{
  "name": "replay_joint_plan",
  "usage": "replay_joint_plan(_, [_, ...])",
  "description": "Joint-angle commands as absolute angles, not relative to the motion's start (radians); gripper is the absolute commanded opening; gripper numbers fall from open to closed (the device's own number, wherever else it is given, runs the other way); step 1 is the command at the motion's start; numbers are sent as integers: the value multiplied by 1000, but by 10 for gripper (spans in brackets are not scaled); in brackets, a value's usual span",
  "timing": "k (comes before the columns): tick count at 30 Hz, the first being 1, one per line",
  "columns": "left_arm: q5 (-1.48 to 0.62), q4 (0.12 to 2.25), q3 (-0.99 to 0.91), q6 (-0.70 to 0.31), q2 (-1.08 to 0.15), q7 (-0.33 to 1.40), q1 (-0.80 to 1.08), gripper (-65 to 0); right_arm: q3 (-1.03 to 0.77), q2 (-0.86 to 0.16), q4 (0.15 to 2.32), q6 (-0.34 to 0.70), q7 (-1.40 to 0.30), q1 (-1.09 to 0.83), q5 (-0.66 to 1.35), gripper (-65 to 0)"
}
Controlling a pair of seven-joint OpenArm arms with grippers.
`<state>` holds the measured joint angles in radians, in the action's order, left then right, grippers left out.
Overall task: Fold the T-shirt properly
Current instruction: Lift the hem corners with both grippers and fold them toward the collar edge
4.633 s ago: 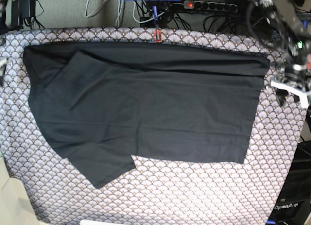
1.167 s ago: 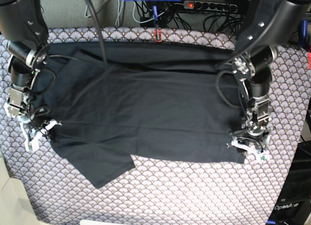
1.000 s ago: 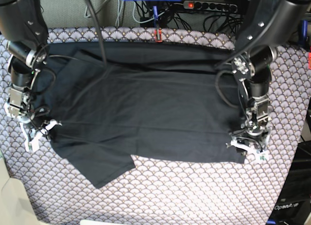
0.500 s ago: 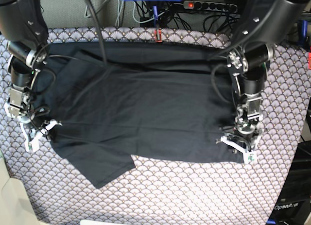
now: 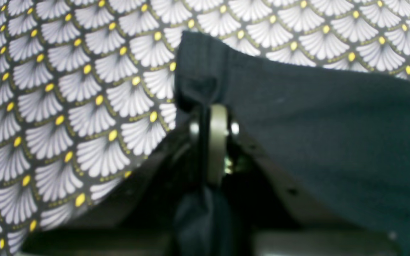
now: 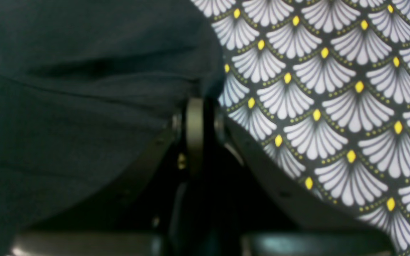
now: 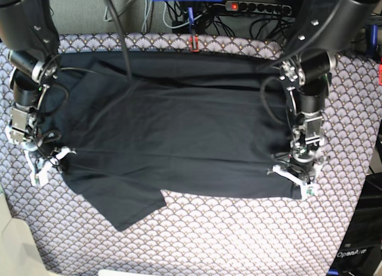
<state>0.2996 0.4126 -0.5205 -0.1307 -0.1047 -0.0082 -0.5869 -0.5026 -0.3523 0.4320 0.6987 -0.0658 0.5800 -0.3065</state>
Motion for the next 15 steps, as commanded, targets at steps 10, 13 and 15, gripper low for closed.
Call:
replay_joint_plan(10, [298, 501, -516, -134, -110, 74, -605, -650, -507, -380, 559, 698, -74, 558, -300, -650])
replay_joint_plan(13, [298, 618, -515, -136, -82, 130, -565, -650, -507, -348, 702, 698, -114, 501, -300, -650])
replay_joint_plan(15, [300, 710, -515, -136, -71, 170, -545, -650, -507, -335, 800, 698, -134, 456, -300, -650])
